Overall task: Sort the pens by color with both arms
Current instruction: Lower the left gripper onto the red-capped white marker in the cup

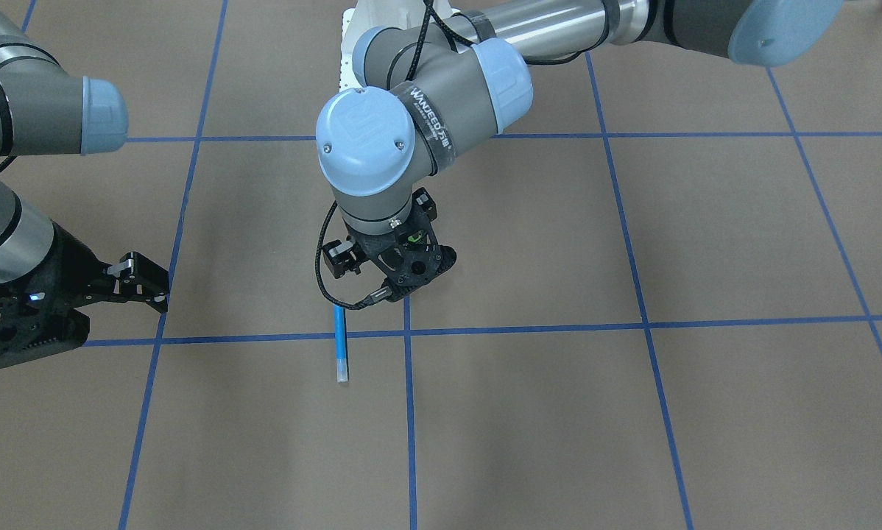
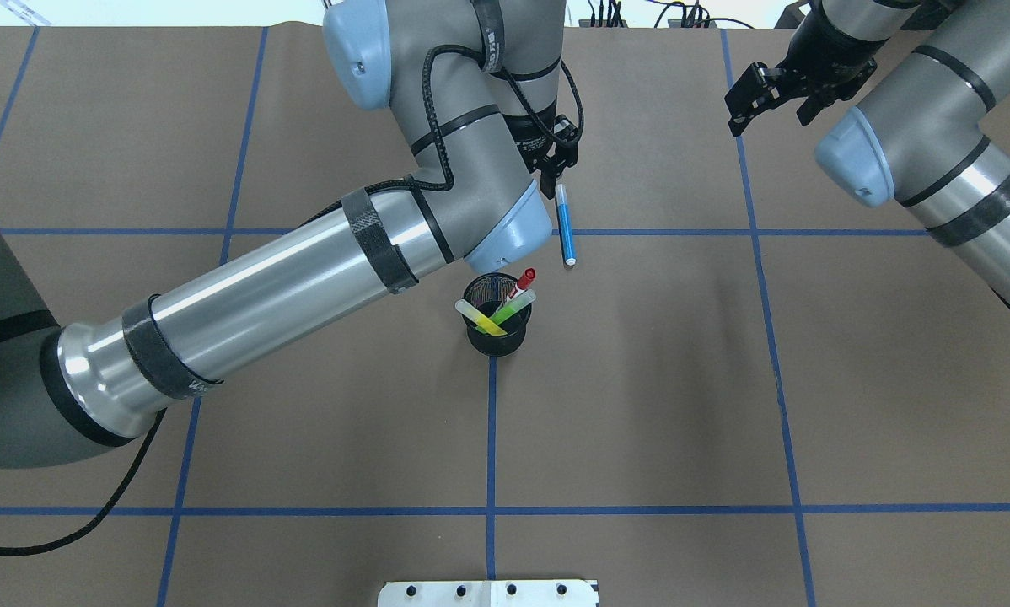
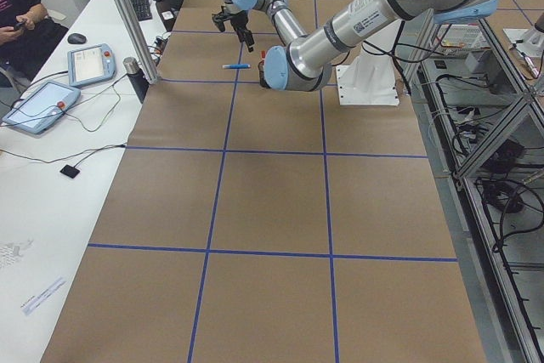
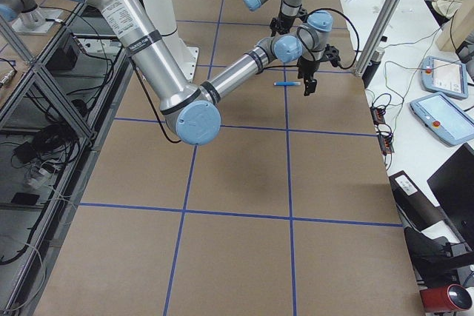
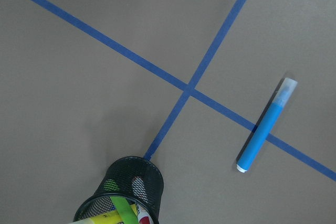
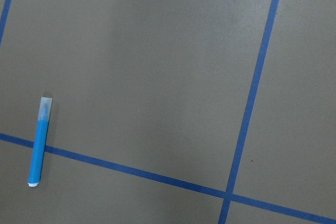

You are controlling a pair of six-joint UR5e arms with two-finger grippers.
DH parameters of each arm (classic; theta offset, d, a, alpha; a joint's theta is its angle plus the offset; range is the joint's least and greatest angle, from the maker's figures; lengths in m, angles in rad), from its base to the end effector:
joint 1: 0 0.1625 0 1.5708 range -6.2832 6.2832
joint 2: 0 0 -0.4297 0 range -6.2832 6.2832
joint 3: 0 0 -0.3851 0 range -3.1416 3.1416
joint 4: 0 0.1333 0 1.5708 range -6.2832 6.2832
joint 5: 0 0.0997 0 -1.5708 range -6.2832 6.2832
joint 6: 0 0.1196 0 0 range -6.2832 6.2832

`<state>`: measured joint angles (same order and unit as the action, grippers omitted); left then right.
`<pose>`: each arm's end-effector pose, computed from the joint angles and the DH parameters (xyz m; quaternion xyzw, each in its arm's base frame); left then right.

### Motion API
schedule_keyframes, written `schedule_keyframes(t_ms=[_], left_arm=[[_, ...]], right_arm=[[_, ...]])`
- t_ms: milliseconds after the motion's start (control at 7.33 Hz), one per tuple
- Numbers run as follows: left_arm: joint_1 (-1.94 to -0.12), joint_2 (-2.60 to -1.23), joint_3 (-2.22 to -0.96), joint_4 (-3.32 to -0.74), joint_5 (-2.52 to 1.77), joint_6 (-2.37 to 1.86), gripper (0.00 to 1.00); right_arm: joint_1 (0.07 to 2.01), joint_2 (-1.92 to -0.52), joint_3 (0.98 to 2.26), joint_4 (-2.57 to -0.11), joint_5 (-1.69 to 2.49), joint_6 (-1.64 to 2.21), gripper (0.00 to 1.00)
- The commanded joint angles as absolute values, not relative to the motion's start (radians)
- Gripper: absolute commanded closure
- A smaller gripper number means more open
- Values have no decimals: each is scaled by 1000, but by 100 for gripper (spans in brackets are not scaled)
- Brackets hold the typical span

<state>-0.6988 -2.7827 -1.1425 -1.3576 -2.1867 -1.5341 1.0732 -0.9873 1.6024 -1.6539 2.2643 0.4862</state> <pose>0.5802 -0.5714 0.0699 -0.1750 0.3548 -0.2166 0.8925 -0.2764 -0.6280 0.3276 0.0631 -0.4058 -0.0945 0.9069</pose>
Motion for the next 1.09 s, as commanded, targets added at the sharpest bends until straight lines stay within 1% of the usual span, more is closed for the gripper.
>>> schedule_keyframes(t_ms=[0,273,682,955], left_arm=[[-671,-2781,-1140,-1330,-2183,-1535,2],[-649,-2780,-1135,-1327,-2184,-1536,5],[-644,-2780,-1134,-1327,-2186,-1534,18],[-641,-2780,-1137,-1316,-2187,-1534,23]], right_arm=[[1072,-991,1608,-1655,2266,486,2],[1071,-992,1615,-1657,2266,488,2],[1069,-994,1614,-1657,2266,489,2],[1069,-994,1612,-1657,2266,489,2]])
